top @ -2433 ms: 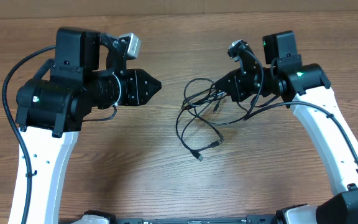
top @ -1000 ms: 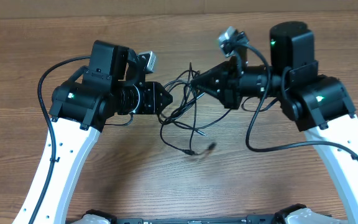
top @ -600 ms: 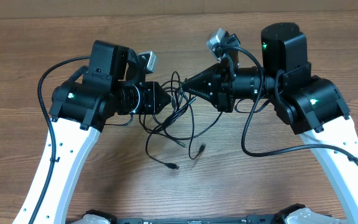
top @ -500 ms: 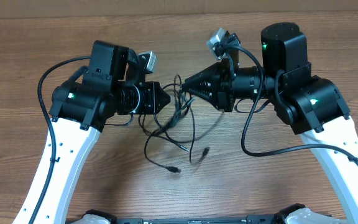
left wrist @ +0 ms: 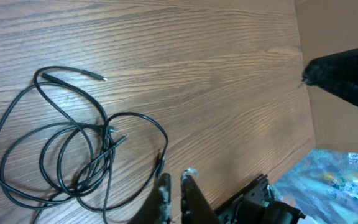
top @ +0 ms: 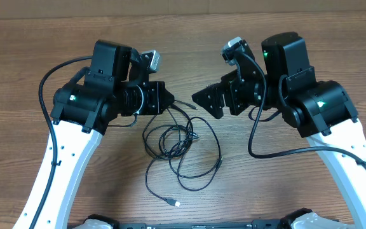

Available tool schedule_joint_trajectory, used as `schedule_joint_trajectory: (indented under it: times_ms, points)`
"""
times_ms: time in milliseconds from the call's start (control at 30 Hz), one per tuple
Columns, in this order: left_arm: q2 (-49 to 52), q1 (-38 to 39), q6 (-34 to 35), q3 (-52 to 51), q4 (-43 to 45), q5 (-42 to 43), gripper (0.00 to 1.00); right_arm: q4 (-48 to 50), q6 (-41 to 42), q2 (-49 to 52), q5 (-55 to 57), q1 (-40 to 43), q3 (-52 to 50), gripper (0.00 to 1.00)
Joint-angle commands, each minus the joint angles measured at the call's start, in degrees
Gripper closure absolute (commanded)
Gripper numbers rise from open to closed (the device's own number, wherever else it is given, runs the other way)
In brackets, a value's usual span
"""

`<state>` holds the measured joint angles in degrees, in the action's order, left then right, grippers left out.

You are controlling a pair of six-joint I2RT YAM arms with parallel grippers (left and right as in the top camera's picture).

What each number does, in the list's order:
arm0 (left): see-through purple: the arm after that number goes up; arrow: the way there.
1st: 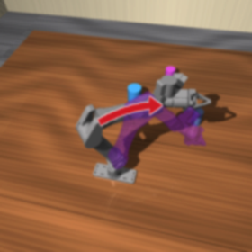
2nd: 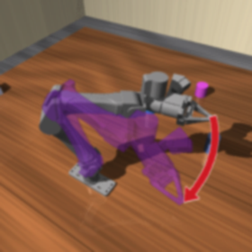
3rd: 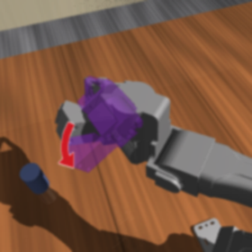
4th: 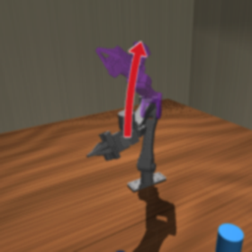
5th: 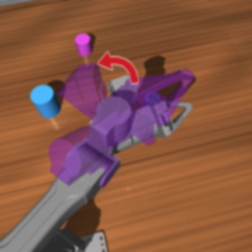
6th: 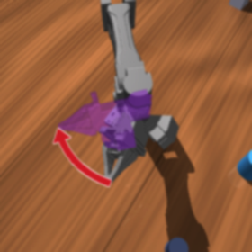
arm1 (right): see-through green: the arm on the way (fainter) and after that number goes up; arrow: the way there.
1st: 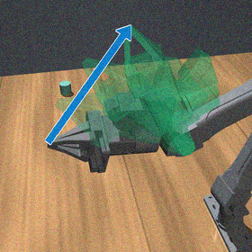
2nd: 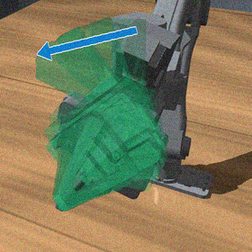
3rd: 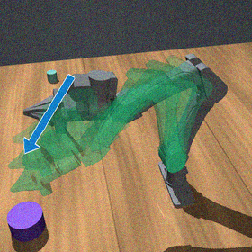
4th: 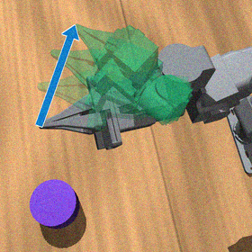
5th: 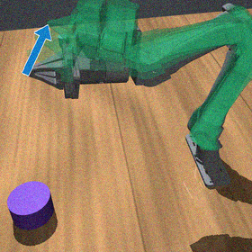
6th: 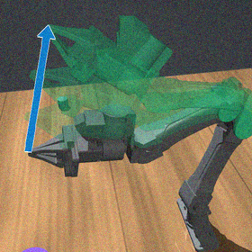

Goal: Untangle cables

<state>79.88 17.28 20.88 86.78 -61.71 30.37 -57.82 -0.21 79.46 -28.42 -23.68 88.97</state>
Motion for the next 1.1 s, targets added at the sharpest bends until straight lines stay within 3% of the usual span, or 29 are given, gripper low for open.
schedule_joint_trajectory:
  times_ms: [0, 167, 333, 633, 1067]
  points:
    - [-0.5, 0.0, 0.3, -0.3, -0.7, 0.0, 0.83, -1.9, 1.0, -0.8, 2.9, -0.2, 1.0, 0.0]
    - [-0.5, -0.3, 3.5, -0.3, -1.0, -5.9, 0.79, -7.5, 4.9, 1.4, 2.8, -0.4, 0.3, 0.0]
    - [-0.5, -3.9, 6.4, -0.3, -1.0, -11.4, 0.78, -8.2, 1.9, 2.6, 2.7, -2.1, -4.4, 0.0]
    - [-0.5, -15.4, 4.8, -0.3, -6.2, -7.6, 0.78, -1.9, 0.9, 3.9, 2.7, -7.9, -16.1, 0.0]
    - [-0.5, -16.1, 3.0, -0.3, -9.7, -3.3, 0.77, 10.3, 11.0, 14.6, 5.1, -18.5, -20.1, 0.0]
